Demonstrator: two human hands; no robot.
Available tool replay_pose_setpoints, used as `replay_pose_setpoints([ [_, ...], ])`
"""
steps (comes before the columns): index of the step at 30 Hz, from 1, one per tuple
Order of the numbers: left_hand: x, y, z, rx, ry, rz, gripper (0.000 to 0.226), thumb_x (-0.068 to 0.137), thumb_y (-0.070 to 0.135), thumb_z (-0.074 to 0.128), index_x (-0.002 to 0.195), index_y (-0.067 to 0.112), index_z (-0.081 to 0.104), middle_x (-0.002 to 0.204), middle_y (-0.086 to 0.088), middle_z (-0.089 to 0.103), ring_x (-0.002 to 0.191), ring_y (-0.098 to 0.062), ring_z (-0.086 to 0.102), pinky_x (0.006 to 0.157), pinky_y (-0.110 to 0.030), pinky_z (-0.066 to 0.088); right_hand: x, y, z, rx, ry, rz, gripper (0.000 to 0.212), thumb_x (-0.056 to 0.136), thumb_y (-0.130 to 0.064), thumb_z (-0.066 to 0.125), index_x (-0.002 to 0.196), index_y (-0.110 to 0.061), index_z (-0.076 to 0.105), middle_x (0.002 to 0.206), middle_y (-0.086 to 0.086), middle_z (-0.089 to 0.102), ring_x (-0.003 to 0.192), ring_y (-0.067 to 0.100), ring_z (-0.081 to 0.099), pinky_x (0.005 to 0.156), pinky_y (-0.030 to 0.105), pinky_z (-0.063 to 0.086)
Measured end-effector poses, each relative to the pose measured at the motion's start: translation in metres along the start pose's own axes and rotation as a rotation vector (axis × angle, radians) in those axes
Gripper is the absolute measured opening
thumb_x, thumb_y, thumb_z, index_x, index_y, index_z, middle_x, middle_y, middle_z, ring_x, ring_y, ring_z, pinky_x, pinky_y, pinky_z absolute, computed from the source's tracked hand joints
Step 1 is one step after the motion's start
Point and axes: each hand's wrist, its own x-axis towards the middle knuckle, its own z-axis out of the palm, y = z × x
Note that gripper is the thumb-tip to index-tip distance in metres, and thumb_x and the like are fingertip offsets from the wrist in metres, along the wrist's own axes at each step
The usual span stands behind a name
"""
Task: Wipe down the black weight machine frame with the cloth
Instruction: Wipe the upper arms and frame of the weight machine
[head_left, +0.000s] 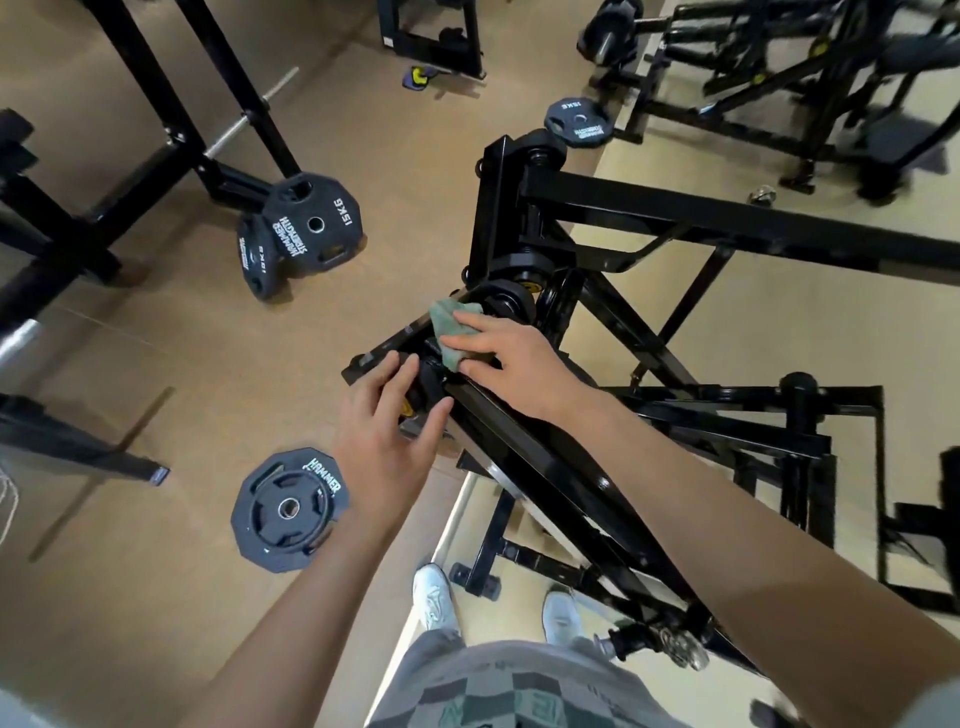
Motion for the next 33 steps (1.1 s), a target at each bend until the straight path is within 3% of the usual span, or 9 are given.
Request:
replay_pose_setpoints([
  [9,0.000,0.004,0.002,-0.018,0.011,-0.041,0.051,0.089,0.037,0.079,0.133,0.013,0.066,0.135,-0.007,0.062,0.118,-0.019,0.060,0.094,-0.021,0.043,-0.084,0.029,-0.016,-0.047,-0.104,0.086,0.067,0.085,-0.042,0.075,0.147,-0.037,0.050,0.160,-0.016,0.031,0.146,0.005,0.030,0.121,0.039,0.030],
  [13,-0.003,0.007,0.003,-0.028,-0.002,-0.060,0.052,0.091,0.034,0.076,0.137,0.012,0.062,0.139,-0.008,0.060,0.123,-0.019,0.057,0.098,-0.020,0.041,-0.085,0.028,-0.017,0.073,-0.109,0.109,0.073,0.077,-0.055,0.071,0.144,-0.037,0.052,0.157,-0.015,0.035,0.143,0.004,0.035,0.119,0.041,0.035],
  [18,-0.008,0.011,0.004,0.007,-0.045,-0.060,0.061,0.092,0.034,0.074,0.146,0.012,0.053,0.148,-0.011,0.052,0.134,-0.024,0.050,0.104,-0.034,0.046,-0.063,0.026,-0.022,0.286,-0.130,0.144,0.063,0.082,-0.028,0.081,0.140,-0.031,0.057,0.147,-0.013,0.049,0.134,-0.002,0.046,0.115,0.034,0.041],
  [21,-0.020,0.022,0.004,0.098,-0.067,-0.017,0.060,0.092,0.038,0.070,0.146,0.015,0.054,0.155,-0.013,0.044,0.146,-0.033,0.036,0.115,-0.044,0.034,-0.063,0.029,-0.025,0.324,-0.152,0.152,0.064,0.082,-0.022,0.082,0.141,-0.027,0.057,0.142,-0.013,0.055,0.129,-0.002,0.052,0.111,0.032,0.045],
  [23,-0.032,0.034,0.008,0.108,-0.084,0.080,0.053,0.093,0.039,0.068,0.140,0.016,0.060,0.155,-0.013,0.044,0.148,-0.035,0.033,0.117,-0.046,0.028,-0.073,0.033,-0.027,0.351,-0.155,0.144,0.065,0.083,-0.017,0.082,0.142,-0.022,0.056,0.139,-0.010,0.057,0.129,0.002,0.053,0.110,0.031,0.046],
  [26,-0.050,0.051,0.020,-0.009,-0.218,0.207,0.048,0.092,0.034,0.070,0.136,0.015,0.064,0.154,-0.009,0.047,0.145,-0.031,0.039,0.115,-0.047,0.034,-0.093,0.041,-0.031,0.340,-0.131,0.132,0.063,0.084,-0.012,0.080,0.142,-0.018,0.056,0.139,-0.007,0.057,0.128,0.003,0.054,0.107,0.024,0.047],
  [30,-0.062,0.062,0.031,-0.101,-0.284,0.156,0.053,0.090,0.027,0.074,0.138,0.010,0.059,0.155,-0.009,0.046,0.144,-0.028,0.042,0.115,-0.042,0.036,-0.116,0.047,-0.032,0.294,-0.076,0.086,0.061,0.083,-0.010,0.080,0.140,-0.019,0.059,0.140,-0.007,0.055,0.129,0.000,0.051,0.104,0.014,0.042],
  [33,-0.060,0.062,0.030,-0.093,-0.273,0.156,0.051,0.088,0.022,0.073,0.137,0.010,0.061,0.152,-0.009,0.048,0.142,-0.028,0.044,0.113,-0.041,0.038,-0.135,0.051,-0.034,0.273,-0.023,0.082,0.057,0.081,-0.011,0.080,0.135,-0.021,0.063,0.140,-0.007,0.057,0.131,0.003,0.051,0.109,0.020,0.041],
])
